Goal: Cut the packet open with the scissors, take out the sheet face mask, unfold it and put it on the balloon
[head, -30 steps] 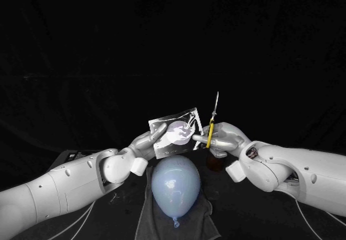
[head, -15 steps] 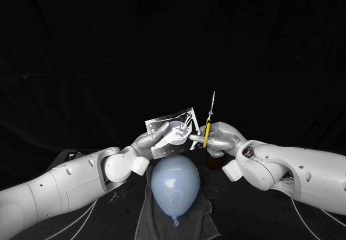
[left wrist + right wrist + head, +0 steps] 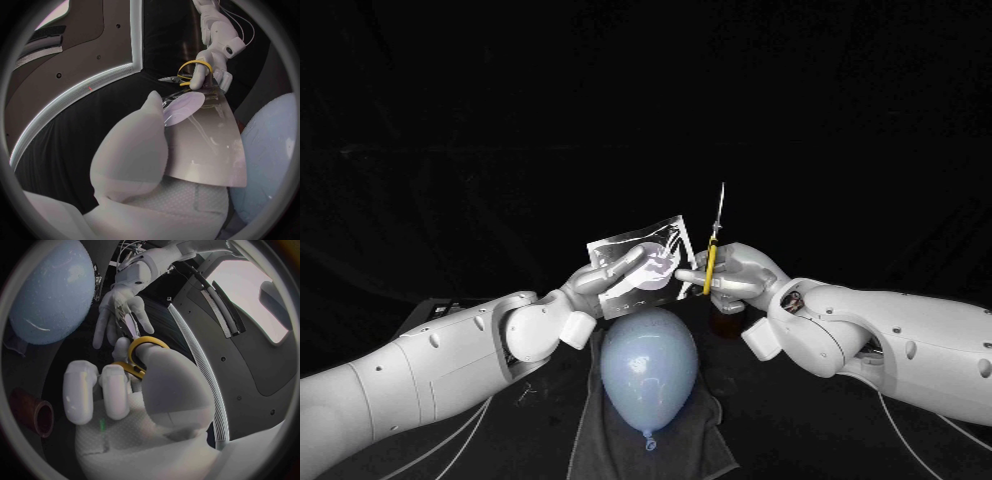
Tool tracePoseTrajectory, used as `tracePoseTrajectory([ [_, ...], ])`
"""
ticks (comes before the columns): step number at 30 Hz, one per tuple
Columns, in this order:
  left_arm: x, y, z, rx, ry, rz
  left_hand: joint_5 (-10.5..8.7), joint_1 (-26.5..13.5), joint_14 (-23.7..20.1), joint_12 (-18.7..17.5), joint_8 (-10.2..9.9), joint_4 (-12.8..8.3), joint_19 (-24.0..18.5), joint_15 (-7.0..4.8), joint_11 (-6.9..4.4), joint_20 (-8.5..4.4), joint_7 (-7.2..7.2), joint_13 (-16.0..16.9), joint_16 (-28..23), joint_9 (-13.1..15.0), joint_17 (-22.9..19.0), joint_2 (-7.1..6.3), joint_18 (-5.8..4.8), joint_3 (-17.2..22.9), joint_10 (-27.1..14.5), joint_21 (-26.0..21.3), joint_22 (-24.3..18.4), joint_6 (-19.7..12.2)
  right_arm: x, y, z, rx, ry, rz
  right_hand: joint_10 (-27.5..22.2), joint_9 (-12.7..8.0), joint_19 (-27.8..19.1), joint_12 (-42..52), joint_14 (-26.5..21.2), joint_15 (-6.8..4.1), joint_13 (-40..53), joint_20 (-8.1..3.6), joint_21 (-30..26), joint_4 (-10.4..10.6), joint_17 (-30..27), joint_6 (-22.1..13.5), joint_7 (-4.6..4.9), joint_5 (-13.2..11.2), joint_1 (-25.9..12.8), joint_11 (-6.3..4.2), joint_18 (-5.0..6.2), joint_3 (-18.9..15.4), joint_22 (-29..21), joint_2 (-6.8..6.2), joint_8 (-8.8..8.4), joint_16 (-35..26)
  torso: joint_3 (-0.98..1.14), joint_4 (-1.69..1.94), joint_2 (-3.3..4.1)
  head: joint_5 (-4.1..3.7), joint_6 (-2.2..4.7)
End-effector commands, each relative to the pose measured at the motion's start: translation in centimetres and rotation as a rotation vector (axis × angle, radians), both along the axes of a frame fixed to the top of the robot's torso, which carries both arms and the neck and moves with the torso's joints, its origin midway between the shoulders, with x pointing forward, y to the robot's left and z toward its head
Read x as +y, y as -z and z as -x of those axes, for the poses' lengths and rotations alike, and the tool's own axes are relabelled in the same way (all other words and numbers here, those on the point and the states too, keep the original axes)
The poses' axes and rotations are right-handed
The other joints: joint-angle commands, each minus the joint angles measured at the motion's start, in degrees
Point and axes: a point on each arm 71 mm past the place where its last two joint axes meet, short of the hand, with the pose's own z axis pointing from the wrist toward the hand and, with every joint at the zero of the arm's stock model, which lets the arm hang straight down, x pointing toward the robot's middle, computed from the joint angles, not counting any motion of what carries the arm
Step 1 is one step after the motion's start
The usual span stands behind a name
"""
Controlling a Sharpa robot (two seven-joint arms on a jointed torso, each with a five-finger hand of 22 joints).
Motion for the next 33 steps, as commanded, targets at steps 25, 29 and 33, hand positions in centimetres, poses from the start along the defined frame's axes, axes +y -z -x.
tracePoseTrajectory([
  [25, -0.22, 0.57, -0.72, -0.001, -0.077, -0.187, -0.05, 4.02, 12.88, -0.53, 2.43, -2.06, 21.83, -4.55, -4.8, -1.65, 1.86, -0.2, 2.65, -1.47, -0.42, 0.89, 1.87, 29.21, 14.71, 4.18, 1.16, 16.09, 0.69, 0.45, 0.03, 0.022, -0.036, -0.003, 16.46, 3.09, -0.76, 49.69, 2.63, -0.31, 4.29, -0.32, -1.39, -0.54, -1.25, -0.6, -0.4, 0.14, -0.56, -6.49, 0.68, 0.92, 7.92, 0.64, 0.12, -0.18, 0.0, 0.0, -0.01, -0.17, -0.42],
  [29, -0.09, 0.52, -0.78, -0.007, -0.093, -0.186, -0.07, 3.83, 12.95, -0.53, 2.48, -2.15, 21.87, -4.57, -4.83, -1.67, 1.83, -0.2, 2.64, -1.42, -0.43, 0.84, 1.88, 29.4, 14.79, 4.17, 1.15, 16.11, 0.54, 0.5, -0.03, 0.025, -0.028, -0.012, 15.59, 3.23, -1.56, 45.57, 2.24, -0.13, 1.88, -0.21, -2.57, -0.41, -2.8, -1.21, -0.15, 0.13, -1.41, -6.27, 0.97, 0.84, 7.13, 0.34, -0.33, -0.88, 0.02, 0.03, 0.0, -0.3, -0.36],
  [33, 0.26, 0.47, -0.87, -0.012, -0.114, -0.185, -0.07, 2.99, 13.24, -0.53, 2.73, -2.48, 22.08, -4.65, -4.93, -1.71, 1.71, -0.19, 2.6, -1.25, -0.45, 0.73, 1.88, 30.15, 15.1, 4.15, 1.14, 16.18, 0.07, 0.51, -0.05, 0.029, -0.01, -0.024, 11.44, 2.85, -2.67, 27.87, 1.77, 0.52, -8.73, 0.29, -4.33, 0.09, -4.92, -3.56, 0.81, 0.09, -3.49, -5.47, 1.36, -0.6, 6.05, -1.5, -2.48, -1.97, 0.02, -0.01, 0.01, -0.33, -0.26],
])
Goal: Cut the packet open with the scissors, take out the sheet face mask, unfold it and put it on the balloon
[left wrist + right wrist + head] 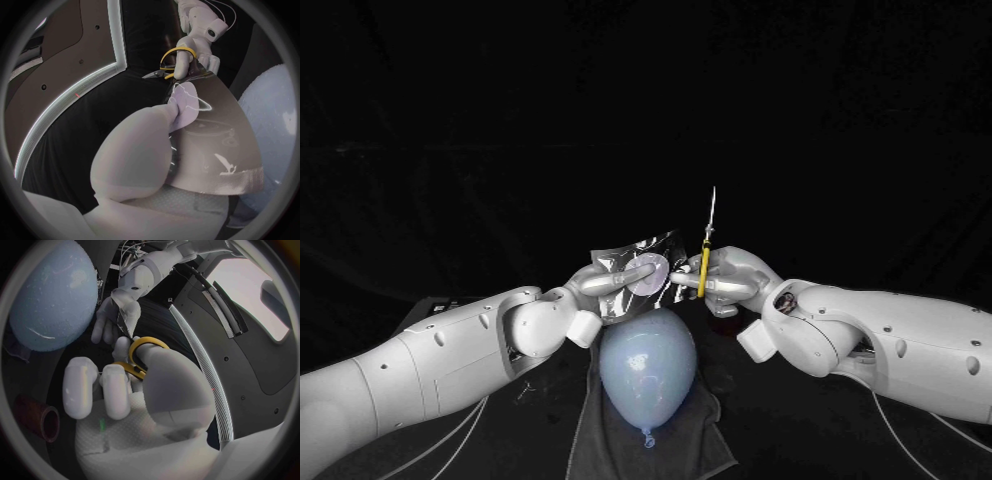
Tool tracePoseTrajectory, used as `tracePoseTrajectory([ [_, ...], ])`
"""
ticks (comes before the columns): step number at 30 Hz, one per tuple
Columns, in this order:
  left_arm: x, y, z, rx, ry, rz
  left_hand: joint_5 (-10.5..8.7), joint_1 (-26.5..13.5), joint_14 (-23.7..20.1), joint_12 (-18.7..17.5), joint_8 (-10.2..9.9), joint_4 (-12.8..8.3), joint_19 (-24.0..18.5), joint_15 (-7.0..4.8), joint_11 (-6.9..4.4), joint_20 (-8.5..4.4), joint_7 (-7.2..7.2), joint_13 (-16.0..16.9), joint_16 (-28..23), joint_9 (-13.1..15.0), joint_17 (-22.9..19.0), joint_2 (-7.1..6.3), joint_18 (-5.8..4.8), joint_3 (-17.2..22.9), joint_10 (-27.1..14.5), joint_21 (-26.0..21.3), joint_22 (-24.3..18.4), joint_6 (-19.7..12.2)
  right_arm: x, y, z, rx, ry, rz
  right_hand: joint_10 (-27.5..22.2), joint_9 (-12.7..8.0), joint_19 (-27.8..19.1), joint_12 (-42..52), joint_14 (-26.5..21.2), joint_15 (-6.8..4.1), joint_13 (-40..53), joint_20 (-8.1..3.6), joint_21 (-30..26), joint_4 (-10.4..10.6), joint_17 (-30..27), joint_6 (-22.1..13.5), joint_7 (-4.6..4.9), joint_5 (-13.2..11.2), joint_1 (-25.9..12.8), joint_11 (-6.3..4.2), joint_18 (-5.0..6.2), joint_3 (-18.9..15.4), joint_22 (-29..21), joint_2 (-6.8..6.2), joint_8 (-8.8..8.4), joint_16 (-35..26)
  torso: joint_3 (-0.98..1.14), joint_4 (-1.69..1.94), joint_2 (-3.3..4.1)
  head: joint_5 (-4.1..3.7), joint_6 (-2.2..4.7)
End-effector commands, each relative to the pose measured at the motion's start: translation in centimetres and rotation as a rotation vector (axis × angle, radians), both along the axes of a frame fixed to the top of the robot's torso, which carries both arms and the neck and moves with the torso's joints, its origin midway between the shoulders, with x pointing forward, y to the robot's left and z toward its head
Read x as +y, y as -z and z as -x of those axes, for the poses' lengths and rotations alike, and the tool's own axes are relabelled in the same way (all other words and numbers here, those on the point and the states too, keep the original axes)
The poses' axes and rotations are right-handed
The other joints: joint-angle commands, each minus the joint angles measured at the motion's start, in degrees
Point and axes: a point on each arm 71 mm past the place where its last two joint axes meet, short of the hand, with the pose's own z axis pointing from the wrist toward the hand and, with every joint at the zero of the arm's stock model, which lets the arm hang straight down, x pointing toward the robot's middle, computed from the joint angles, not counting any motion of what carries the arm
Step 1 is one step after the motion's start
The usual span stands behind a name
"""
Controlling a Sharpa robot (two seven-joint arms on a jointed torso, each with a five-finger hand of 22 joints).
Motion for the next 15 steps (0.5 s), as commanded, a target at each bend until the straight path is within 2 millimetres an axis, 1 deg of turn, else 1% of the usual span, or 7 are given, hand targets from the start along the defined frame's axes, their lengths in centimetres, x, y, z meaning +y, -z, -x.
tracePoseTrajectory([
  [1, 0.7, -0.1, -0.3, -0.019, -0.054, -0.012, 0.18, -1.09, 0.58, -0.3, 0.35, -0.21, 0.57, -0.19, 0.11, 0.05, -0.05, -0.03, 0.14, 0.26, -0.09, -0.07, 0.74, 0.57, 0.53, 0.18, -0.04, 0.32, -0.5, -0.3, 0.0, -0.006, 0.008, -0.034, 9.89, -0.43, -0.81, 21.49, 1.66, 0.9, -7.06, 0.15, -0.99, 0.72, -0.81, -1.29, 0.74, 0.03, -1.85, -5.16, 1.0, -2.06, 5.76, -1.76, -1.46, -0.56, 0.0, -0.04, 0.02, -0.09, 0.13],
  [2, 0.8, -0.1, -0.3, -0.02, -0.059, -0.013, 0.18, -1.09, 0.58, -0.3, 0.35, -0.21, 0.57, -0.19, 0.11, 0.05, -0.05, -0.03, 0.14, 0.26, -0.09, -0.07, 0.74, 0.57, 0.53, 0.18, -0.04, 0.32, -0.6, -0.3, 0.0, -0.005, 0.014, -0.036, 8.78, -0.57, -0.9, 17.24, 1.65, 1.1, -9.72, 0.34, -1.19, 1.09, -0.9, -1.55, 0.99, -0.04, -2.25, -5.13, 1.02, -2.53, 5.65, -2.08, -1.9, -0.64, 0.0, -0.05, 0.02, -0.13, 0.15],
  [3, 0.9, -0.1, -0.4, -0.02, -0.064, -0.015, 0.18, -1.09, 0.58, -0.3, 0.35, -0.21, 0.57, -0.19, 0.11, 0.05, -0.05, -0.03, 0.14, 0.26, -0.09, -0.07, 0.74, 0.57, 0.53, 0.18, -0.04, 0.32, -0.9, -0.3, 0.0, -0.004, 0.021, -0.038, 7.01, -0.73, -1.12, 9.01, 1.61, 1.26, -15.01, 0.54, -1.63, 1.75, -1.18, -1.62, 1.17, 0.11, -2.96, -4.88, 1.13, -3.54, 5.39, -2.93, -2.42, -0.81, 0.0, -0.05, 0.01, -0.19, 0.15],
  [4, 1.1, -0.1, -0.4, -0.021, -0.07, -0.017, 0.18, -1.33, 0.66, -0.31, 0.42, -0.37, 0.64, -0.22, 0.08, 0.03, -0.06, -0.03, 0.11, 0.32, -0.1, -0.11, 0.74, 0.83, 0.62, 0.17, -0.05, 0.34, -1.1, -0.3, 0.0, -0.003, 0.028, -0.04, 6.5, -0.8, -1.31, 5.34, 1.56, 1.3, -17.6, 0.63, -2.01, 2.05, -1.47, -1.48, 1.18, 0.12, -3.0, -4.77, 1.24, -4.03, 5.17, -3.28, -2.73, -0.98, 0.01, -0.03, 0.01, -0.27, 0.16],
  [6, 1.4, -0.2, -0.5, -0.024, -0.078, -0.019, 0.18, -1.33, 0.66, -0.31, 0.42, -0.37, 0.64, -0.22, 0.08, 0.03, -0.06, -0.03, 0.11, 0.32, -0.1, -0.11, 0.74, 0.83, 0.62, 0.17, -0.05, 0.34, -1.4, -0.3, 0.0, -0.001, 0.037, -0.042, 7.1, -0.9, -1.36, 1.6, 1.57, 1.33, -20.95, 0.77, -2.36, 2.63, -1.59, -1.15, 1.19, 0.13, -2.47, -4.77, 1.3, -4.84, 5.04, -3.71, -3.45, -1.13, 0.02, -0.03, -0.03, -0.35, 0.19],
  [11, 2.0, -1.2, -0.9, -0.042, -0.093, -0.024, 0.18, -1.59, 0.74, -0.32, 0.51, -0.57, 0.71, -0.24, 0.06, 0.0, -0.08, -0.04, 0.09, 0.38, -0.11, -0.16, 0.74, 1.12, 0.72, 0.17, -0.05, 0.35, -2.5, -0.2, 0.3, 0.009, 0.057, -0.042, 7.96, -0.88, -1.26, -3.01, 1.63, 1.37, -25.21, 0.79, -2.65, 3.45, -1.64, -0.62, 1.26, 0.15, -1.37, -4.67, 1.34, -5.64, 5.0, -3.94, -4.38, -1.24, 0.05, -0.07, -0.04, -0.43, 0.28],
  [15, 2.1, -2.3, -1.2, -0.06, -0.09, -0.03, 0.18, -2.16, 0.97, -0.33, 0.7, -1.09, 0.93, -0.3, 0.01, -0.09, -0.1, -0.04, 0.04, 0.52, -0.13, -0.36, 0.74, 1.73, 0.91, 0.19, -0.03, 0.42, -3.4, 0.2, 0.5, 0.023, 0.07, -0.037, 8.33, -0.83, -1.22, -4.51, 1.64, 1.39, -26.63, 0.8, -2.75, 3.82, -1.64, -0.39, 1.28, 0.12, -0.94, -4.64, 1.35, -5.95, 5.01, -3.97, -4.71, -1.28, 0.02, 0.02, -0.05, -0.67, 0.25],
])
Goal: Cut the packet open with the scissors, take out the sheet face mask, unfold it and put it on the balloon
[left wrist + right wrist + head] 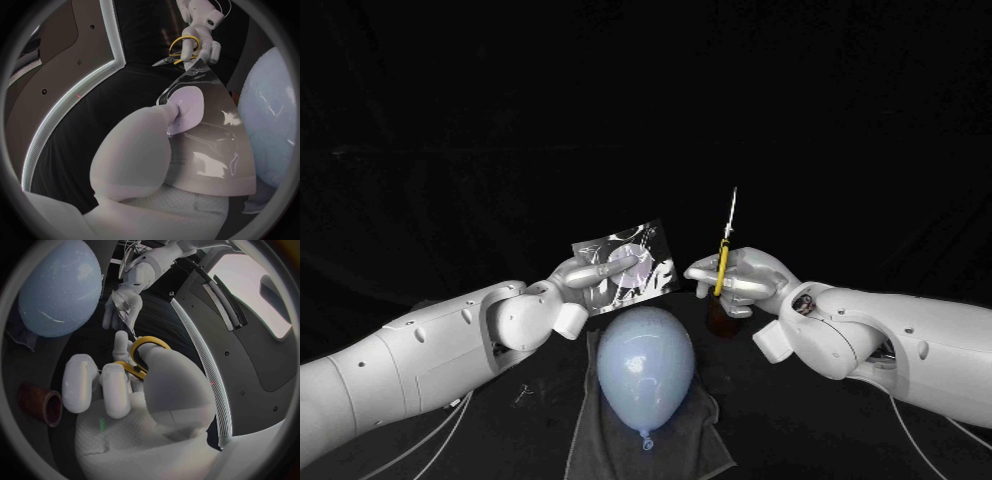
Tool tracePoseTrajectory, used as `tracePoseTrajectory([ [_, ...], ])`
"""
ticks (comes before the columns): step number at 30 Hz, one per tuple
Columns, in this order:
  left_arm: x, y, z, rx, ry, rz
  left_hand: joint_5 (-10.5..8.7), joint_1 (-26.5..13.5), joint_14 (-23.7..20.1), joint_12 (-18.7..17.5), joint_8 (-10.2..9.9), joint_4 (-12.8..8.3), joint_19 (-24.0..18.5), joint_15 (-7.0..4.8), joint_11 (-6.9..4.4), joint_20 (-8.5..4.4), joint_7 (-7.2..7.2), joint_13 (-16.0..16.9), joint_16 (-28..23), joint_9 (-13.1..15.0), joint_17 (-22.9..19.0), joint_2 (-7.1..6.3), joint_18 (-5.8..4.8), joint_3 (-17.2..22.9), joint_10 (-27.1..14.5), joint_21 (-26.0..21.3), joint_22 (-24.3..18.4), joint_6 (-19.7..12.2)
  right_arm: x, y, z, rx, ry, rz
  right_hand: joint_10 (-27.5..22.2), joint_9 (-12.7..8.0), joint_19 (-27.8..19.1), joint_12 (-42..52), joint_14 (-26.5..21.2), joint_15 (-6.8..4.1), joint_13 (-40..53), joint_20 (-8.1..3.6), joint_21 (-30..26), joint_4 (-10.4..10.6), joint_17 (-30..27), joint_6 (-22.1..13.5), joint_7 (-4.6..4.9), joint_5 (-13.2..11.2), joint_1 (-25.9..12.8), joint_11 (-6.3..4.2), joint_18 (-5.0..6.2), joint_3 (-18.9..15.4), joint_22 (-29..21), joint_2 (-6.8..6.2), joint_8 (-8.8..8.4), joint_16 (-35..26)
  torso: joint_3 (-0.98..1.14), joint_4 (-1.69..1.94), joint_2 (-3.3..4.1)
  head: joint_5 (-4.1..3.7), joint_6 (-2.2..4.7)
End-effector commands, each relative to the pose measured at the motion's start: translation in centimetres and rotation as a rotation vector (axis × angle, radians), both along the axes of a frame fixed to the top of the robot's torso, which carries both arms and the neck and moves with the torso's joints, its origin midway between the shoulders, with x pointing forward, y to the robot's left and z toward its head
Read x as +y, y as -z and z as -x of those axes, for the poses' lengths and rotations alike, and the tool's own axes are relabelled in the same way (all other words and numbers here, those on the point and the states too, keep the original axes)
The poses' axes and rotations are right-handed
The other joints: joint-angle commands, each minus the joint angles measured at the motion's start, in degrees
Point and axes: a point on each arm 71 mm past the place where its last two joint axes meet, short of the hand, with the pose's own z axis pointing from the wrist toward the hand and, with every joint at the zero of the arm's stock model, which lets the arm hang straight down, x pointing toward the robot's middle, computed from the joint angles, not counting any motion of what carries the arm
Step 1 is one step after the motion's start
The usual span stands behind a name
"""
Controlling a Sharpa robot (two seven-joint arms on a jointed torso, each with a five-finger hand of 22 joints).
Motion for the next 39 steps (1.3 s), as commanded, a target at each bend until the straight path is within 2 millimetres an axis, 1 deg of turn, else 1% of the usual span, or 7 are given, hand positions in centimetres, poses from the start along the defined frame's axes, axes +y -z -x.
tracePoseTrajectory([
  [1, -0.2, -1.1, -0.3, -0.029, -0.006, -0.001, 0.17, -0.74, 0.52, -0.33, 0.25, -0.06, 0.52, 0.07, 0.02, -0.1, -0.08, -0.05, 0.04, 0.14, -0.08, -0.02, 0.85, 0.38, 0.5, 0.19, -0.03, 0.45, -0.6, 0.3, 0.3, 0.009, 0.006, -0.015, 8.09, 0.07, -0.08, -0.81, 1.64, 0.34, -0.75, 0.08, -0.31, 0.06, 0.02, 0.54, 0.0, 0.11, 0.68, -4.33, 0.81, -0.38, 4.98, -0.03, -0.38, -0.05, -0.02, 0.08, 0.0, -0.27, -0.05],
  [9, -1.3, -3.6, -1.4, -0.074, 0.003, -0.04, 0.17, -1.29, 0.75, -0.34, 0.43, -0.54, 0.73, 0.02, -0.02, -0.18, -0.08, -0.05, 0.02, 0.27, -0.09, -0.27, 0.84, 0.88, 0.69, 0.21, -0.02, 0.52, -1.8, 2.4, 2.2, 0.09, -0.013, -0.008, 8.41, 0.38, 0.13, -3.69, 1.7, 0.27, -3.37, 0.01, -0.34, 0.38, 0.02, 1.35, -0.16, 0.11, 1.9, -4.39, 0.8, -0.49, 5.08, 0.11, -0.62, -0.07, 0.04, -0.16, 0.0, -0.68, -0.21],
  [13, -2.4, -4.6, -2.2, -0.092, -0.005, -0.068, 0.17, -1.59, 0.86, -0.33, 0.49, -0.68, 0.82, 0.0, -0.03, -0.21, -0.07, -0.04, 0.01, 0.32, -0.09, -0.37, 0.84, 1.09, 0.79, 0.23, -0.02, 0.55, -2.2, 4.0, 3.8, 0.139, -0.046, 0.005, 8.85, 0.66, 0.42, -5.3, 1.7, 0.22, -5.02, -0.03, -0.04, -0.05, -0.14, 1.76, -0.27, 0.12, 3.15, -4.45, 0.71, 0.23, 5.35, 0.63, -0.63, -0.15, 0.09, 0.0, -0.07, -0.97, -0.31],
  [17, -3.2, -5.0, -2.9, -0.1, -0.019, -0.09, 0.17, -1.7, 0.92, -0.34, 0.53, -0.79, 0.86, -0.02, -0.05, -0.23, -0.09, -0.05, 0.0, 0.35, -0.1, -0.4, 0.84, 1.24, 0.84, 0.23, -0.02, 0.57, -2.4, 4.9, 4.9, 0.157, -0.067, 0.027, 9.68, 0.88, 0.68, -5.96, 1.73, 0.13, -5.93, -0.09, 0.29, -0.01, -0.09, 2.2, -0.43, 0.11, 3.27, -4.58, 0.62, 0.22, 5.61, 0.49, -0.55, -0.14, 0.16, -0.27, -0.07, -1.37, -0.21],
  [26, -4.8, -5.0, -3.7, -0.089, -0.042, -0.131, 0.17, -1.93, 1.04, -0.33, 0.59, -0.95, 0.96, -0.04, -0.07, -0.27, -0.1, -0.04, 0.0, 0.4, -0.1, -0.44, 0.84, 1.5, 0.93, 0.24, -0.01, 0.59, -1.9, 7.1, 7.5, 0.215, -0.105, 0.046, 11.49, 1.36, 0.94, -7.1, 1.72, -0.19, -7.54, -0.36, 0.52, -1.43, -0.42, 2.67, -0.8, 0.12, 5.17, -4.95, 0.56, 1.67, 5.88, 0.8, -0.54, -0.3, 0.44, -0.33, -0.1, -3.96, -0.69],
  [34, -6.9, -4.6, -3.6, -0.07, -0.018, -0.189, 0.17, -2.27, 1.18, -0.33, 0.67, -1.08, 1.05, -0.07, -0.1, -0.3, -0.14, -0.04, 0.0, 0.45, -0.1, -0.52, 0.83, 1.79, 1.06, 0.25, -0.02, 0.62, -1.6, 8.6, 9.5, 0.256, -0.122, 0.066, 13.27, 1.32, 0.87, -7.04, 1.75, -0.08, -7.75, -0.35, 0.24, -0.39, -0.51, 2.37, -0.44, 0.13, 1.93, -4.79, 0.59, -0.21, 5.83, -2.58, -1.26, -0.37, 0.17, -0.39, -0.06, -6.32, -1.72],
  [39, -8.1, -4.3, -3.3, -0.069, 0.0, -0.227, 0.16, -2.32, 1.21, -0.33, 0.68, -1.1, 1.06, -0.08, -0.11, -0.31, -0.15, -0.04, -0.01, 0.46, -0.1, -0.53, 0.83, 1.85, 1.08, 0.25, -0.02, 0.63, -1.6, 9.1, 10.3, 0.276, -0.131, 0.076, 12.27, 0.87, 0.51, -8.34, 1.69, 0.38, -8.45, -0.04, -0.52, 1.53, -0.87, 0.86, 0.25, 0.15, -1.53, -4.17, 0.73, -2.6, 5.46, -5.38, -2.7, -0.55, 0.26, -0.49, -0.05, -7.17, -2.36],
])
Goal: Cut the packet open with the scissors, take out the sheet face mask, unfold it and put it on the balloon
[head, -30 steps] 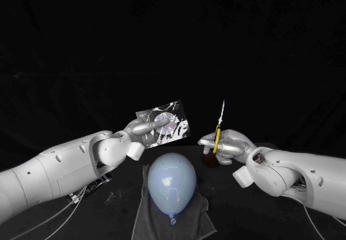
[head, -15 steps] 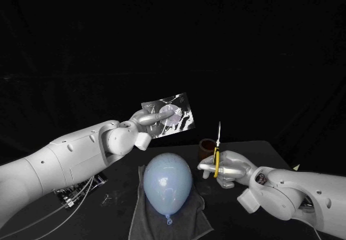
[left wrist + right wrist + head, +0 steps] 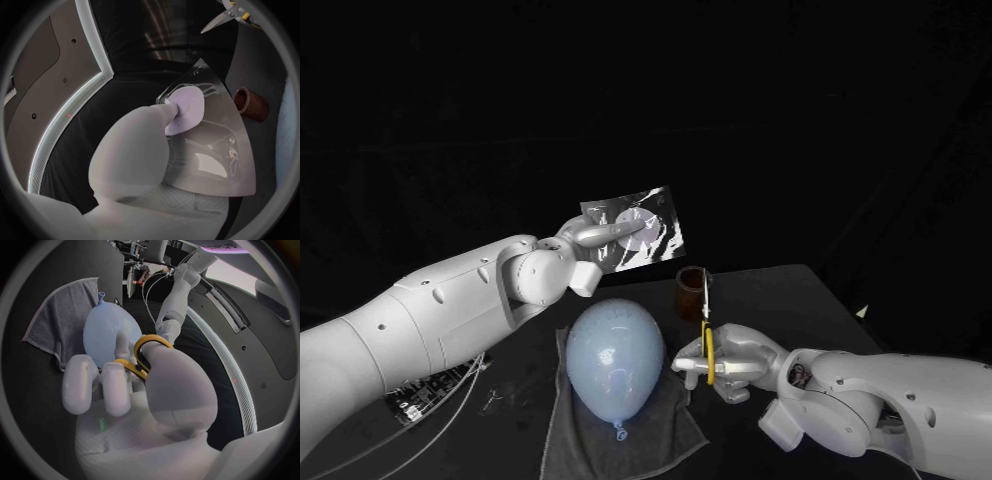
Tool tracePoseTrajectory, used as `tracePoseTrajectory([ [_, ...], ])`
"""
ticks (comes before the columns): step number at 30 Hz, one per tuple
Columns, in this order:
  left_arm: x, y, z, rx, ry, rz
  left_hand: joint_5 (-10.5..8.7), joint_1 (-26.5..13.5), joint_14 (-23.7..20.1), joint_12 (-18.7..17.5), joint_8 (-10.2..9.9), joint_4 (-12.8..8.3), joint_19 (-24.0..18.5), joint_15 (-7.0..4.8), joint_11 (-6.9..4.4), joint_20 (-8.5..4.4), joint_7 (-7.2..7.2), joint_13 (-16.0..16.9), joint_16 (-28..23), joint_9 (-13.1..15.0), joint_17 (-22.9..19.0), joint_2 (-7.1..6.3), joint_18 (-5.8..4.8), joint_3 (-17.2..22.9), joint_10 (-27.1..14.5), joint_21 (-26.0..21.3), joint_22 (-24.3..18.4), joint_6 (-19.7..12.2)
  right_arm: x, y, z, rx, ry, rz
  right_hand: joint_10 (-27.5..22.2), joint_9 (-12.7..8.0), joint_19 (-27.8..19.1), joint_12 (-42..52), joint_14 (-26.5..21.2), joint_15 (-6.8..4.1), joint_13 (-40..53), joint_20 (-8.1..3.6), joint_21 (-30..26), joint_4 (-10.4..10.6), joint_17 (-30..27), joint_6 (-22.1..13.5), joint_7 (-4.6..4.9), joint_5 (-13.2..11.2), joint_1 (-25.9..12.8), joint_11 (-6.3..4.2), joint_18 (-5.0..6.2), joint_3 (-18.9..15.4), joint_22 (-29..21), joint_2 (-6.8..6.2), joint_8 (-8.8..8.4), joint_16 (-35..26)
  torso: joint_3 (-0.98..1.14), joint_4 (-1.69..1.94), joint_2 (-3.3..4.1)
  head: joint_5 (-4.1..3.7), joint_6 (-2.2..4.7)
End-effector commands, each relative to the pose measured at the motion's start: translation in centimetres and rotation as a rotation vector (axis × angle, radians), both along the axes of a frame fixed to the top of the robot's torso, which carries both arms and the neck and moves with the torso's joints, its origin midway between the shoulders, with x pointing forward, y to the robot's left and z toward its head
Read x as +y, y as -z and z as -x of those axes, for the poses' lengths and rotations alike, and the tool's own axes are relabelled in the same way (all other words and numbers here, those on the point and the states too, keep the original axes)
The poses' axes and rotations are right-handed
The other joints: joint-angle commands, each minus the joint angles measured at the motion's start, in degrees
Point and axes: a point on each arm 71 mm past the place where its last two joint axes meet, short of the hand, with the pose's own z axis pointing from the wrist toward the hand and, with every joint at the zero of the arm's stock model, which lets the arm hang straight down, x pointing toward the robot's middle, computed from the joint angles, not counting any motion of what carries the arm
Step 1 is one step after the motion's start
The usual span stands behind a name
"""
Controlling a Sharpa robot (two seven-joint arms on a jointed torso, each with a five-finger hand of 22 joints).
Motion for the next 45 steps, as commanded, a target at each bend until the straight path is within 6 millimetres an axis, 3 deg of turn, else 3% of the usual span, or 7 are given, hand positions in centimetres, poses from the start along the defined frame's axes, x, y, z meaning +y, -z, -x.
tracePoseTrajectory([
  [1, -0.5, 0.2, 0.1, -0.001, -0.002, -0.064, 0.19, -0.35, 0.43, -0.34, 0.32, -0.05, 0.49, 0.12, 0.08, -0.11, -0.09, -0.05, -0.01, 0.12, -0.05, 0.03, 0.99, 0.54, 0.5, 0.25, -0.01, 0.29, 0.2, 0.2, 0.5, 0.002, -0.033, 0.022, 8.57, -0.3, -0.29, -1.09, 1.72, 0.48, -0.59, 0.33, -0.79, 0.99, -0.4, -1.46, 0.56, 0.17, -1.76, -2.25, 0.87, -1.32, 5.31, -1.48, -1.02, -0.34, 0.05, -0.06, 0.05, -0.83, -0.69],
  [5, -1.1, 0.3, 0.3, -0.017, 0.016, -0.083, 0.19, -0.41, 0.46, -0.34, 0.34, -0.16, 0.52, 0.1, 0.06, -0.14, -0.1, -0.06, -0.02, 0.13, -0.05, 0.01, 0.99, 0.7, 0.52, 0.25, -0.01, 0.29, 0.3, 0.7, 1.1, 0.034, -0.03, 0.007, 8.83, -1.01, -0.49, -1.61, 1.67, 1.2, -0.91, 0.9, -1.29, 4.06, -0.52, -5.11, 1.52, 0.09, -5.74, -1.36, 0.95, -4.98, 5.12, -2.66, -3.2, -0.38, 0.06, -0.12, 0.08, -1.49, -1.57],
  [16, -2.2, 1.3, 0.9, -0.027, 0.051, -0.126, 0.19, -0.41, 0.46, -0.34, 0.34, -0.16, 0.52, 0.1, 0.06, -0.14, -0.1, -0.06, -0.02, 0.13, -0.05, 0.01, 0.99, 0.7, 0.52, 0.25, -0.01, 0.29, 0.5, 1.4, 1.9, 0.085, -0.042, -0.008, 8.91, -1.61, -1.18, -1.93, 1.39, 2.2, -0.37, 1.91, -2.7, 8.18, -1.27, -10.35, 2.9, 0.1, -9.82, -0.19, 1.26, -12.06, 4.53, -1.99, -4.87, -0.66, 0.07, -0.06, 0.1, -3.12, -4.02],
  [30, -2.3, 1.8, 1.4, -0.023, 0.058, -0.138, 0.19, -0.59, 0.51, -0.37, 0.38, -0.46, 0.57, 0.08, 0.05, -0.18, -0.1, -0.06, -0.08, 0.18, -0.07, -0.04, 0.98, 1.1, 0.57, 0.23, -0.02, 0.27, 0.4, 1.3, 2.1, 0.082, -0.049, -0.024, 12.11, -0.97, -1.05, 1.06, 1.48, 2.03, 2.84, 2.05, -2.77, 7.67, -0.67, -12.29, 2.57, 0.18, -8.2, -0.64, 1.29, -21.93, 4.88, 1.48, -0.88, -0.28, -0.07, 0.08, 0.08, -3.78, -5.38],
  [36, -1.9, 2.0, 1.2, -0.003, 0.031, -0.126, 0.19, -0.59, 0.51, -0.37, 0.38, -0.46, 0.57, 0.08, 0.05, -0.18, -0.1, -0.06, -0.08, 0.18, -0.07, -0.04, 0.98, 1.1, 0.57, 0.23, -0.02, 0.27, 0.4, 1.2, 2.3, 0.118, -0.078, -0.102, 11.39, -0.22, -0.78, 22.91, 1.85, 1.44, 20.41, 1.38, -2.4, 7.43, 1.32, -12.04, 1.83, 0.09, -2.91, -1.21, 1.14, -26.57, 5.4, 3.01, 2.85, 0.67, 0.03, 0.05, -0.03, -3.81, -5.7],
  [41, -1.8, 2.1, 1.2, 0.011, 0.023, -0.112, 0.19, -0.69, 0.54, -0.36, 0.4, -0.54, 0.54, 0.08, 0.05, -0.17, -0.1, -0.06, -0.09, 0.19, -0.08, -0.07, 0.95, 1.23, 0.6, 0.2, -0.03, 0.28, 0.5, 1.1, 2.5, 0.184, -0.11, -0.206, 14.32, -0.85, 0.61, 58.63, 3.87, 0.61, 43.79, 0.93, 0.17, 6.2, 12.01, -9.89, 1.01, 0.24, 2.41, -2.27, 0.5, -30.6, 7.16, 5.55, 5.41, 5.31, 0.02, 0.08, 0.04, -3.89, -5.7],
  [45, -1.6, 2.2, 1.2, 0.025, 0.013, -0.101, 0.19, -0.69, 0.54, -0.36, 0.4, -0.54, 0.54, 0.08, 0.05, -0.17, -0.1, -0.06, -0.09, 0.19, -0.08, -0.07, 0.95, 1.23, 0.6, 0.2, -0.03, 0.28, 0.5, 1.1, 2.6, 0.217, -0.133, -0.255, 15.63, -1.95, 1.57, 79.03, 6.05, 1.32, 54.99, 1.13, 2.06, 5.41, 24.14, -9.78, 1.06, 0.06, 4.85, -1.64, 0.08, -34.75, 8.47, 7.96, 6.39, 9.55, 0.08, 0.07, 0.08, -4.11, -5.72],
])
